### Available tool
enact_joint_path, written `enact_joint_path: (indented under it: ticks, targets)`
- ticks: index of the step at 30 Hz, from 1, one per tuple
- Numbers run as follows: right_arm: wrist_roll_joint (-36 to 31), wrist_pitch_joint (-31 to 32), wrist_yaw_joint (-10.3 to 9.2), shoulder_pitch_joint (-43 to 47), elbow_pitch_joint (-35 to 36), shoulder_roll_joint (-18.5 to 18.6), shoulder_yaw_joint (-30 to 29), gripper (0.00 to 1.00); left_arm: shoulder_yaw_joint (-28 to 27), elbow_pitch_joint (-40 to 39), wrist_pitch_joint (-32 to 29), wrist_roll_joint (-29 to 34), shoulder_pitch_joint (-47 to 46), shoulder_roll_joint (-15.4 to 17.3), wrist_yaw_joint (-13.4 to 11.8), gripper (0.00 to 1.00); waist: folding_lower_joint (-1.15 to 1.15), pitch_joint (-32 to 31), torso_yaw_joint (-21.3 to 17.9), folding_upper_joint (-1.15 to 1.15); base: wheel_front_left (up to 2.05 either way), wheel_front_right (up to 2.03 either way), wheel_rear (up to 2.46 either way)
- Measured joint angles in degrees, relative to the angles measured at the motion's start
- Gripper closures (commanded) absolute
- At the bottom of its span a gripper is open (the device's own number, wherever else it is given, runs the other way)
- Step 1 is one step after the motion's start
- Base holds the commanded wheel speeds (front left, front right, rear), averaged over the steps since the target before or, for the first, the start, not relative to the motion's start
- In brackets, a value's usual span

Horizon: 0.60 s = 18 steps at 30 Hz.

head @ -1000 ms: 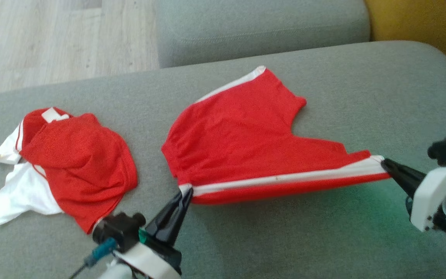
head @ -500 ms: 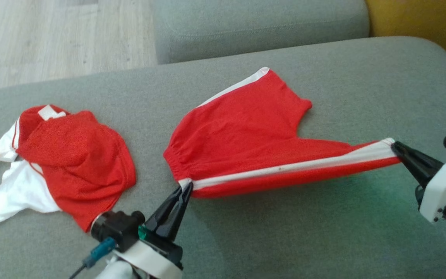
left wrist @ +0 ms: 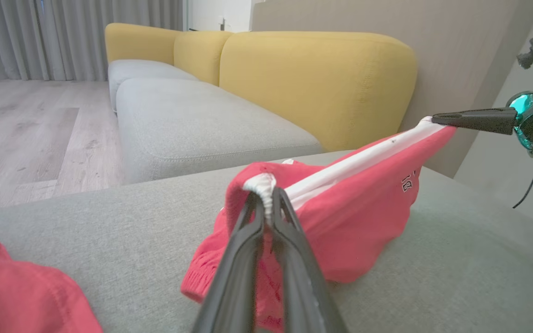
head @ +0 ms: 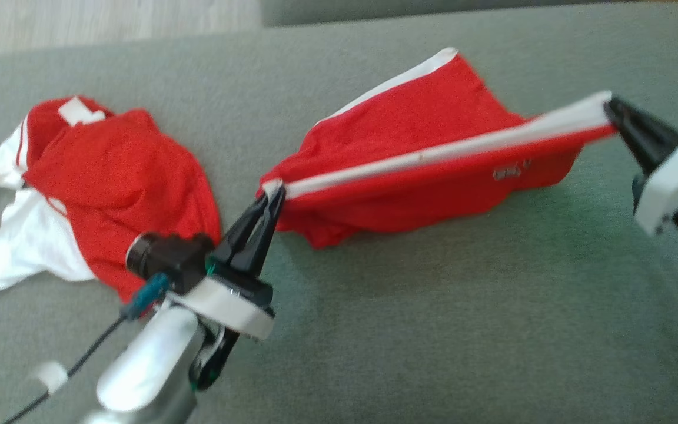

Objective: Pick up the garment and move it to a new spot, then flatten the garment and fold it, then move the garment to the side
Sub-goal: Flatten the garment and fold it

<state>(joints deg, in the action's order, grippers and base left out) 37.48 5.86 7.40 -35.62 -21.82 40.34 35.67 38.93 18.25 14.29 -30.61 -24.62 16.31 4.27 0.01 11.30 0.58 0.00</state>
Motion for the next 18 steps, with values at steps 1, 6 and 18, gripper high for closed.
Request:
enact_joint_path:
  ticks: [1, 6, 18]
  targets:
    - [-0.48, 0.29, 0.00, -1.59, -0.70, -0.24, 0.33, 1.00, 0.01, 0.74, -0.05, 0.01, -1.03, -0.42, 0.34, 1.00, 0.00, 0.77, 0.45, 0.00, 0.00, 0.00, 0.00]
    - [-1.57, 1.31, 0.00, -7.51, -3.75, -0.74, 1.79, 1.00, 0.13, 4.11, -0.10, 0.44, -5.47, -2.12, 0.86, 1.00, 0.00, 3.76, 2.48, 0.00, 0.00, 0.00, 0.00]
    - [-2.05, 2.11, 0.00, -19.53, -14.06, -1.57, 8.91, 1.00, 2.75, 15.19, -0.10, 0.93, -16.10, -7.12, 2.40, 1.00, 0.00, 11.13, 8.76, 0.00, 0.00, 0.00, 0.00]
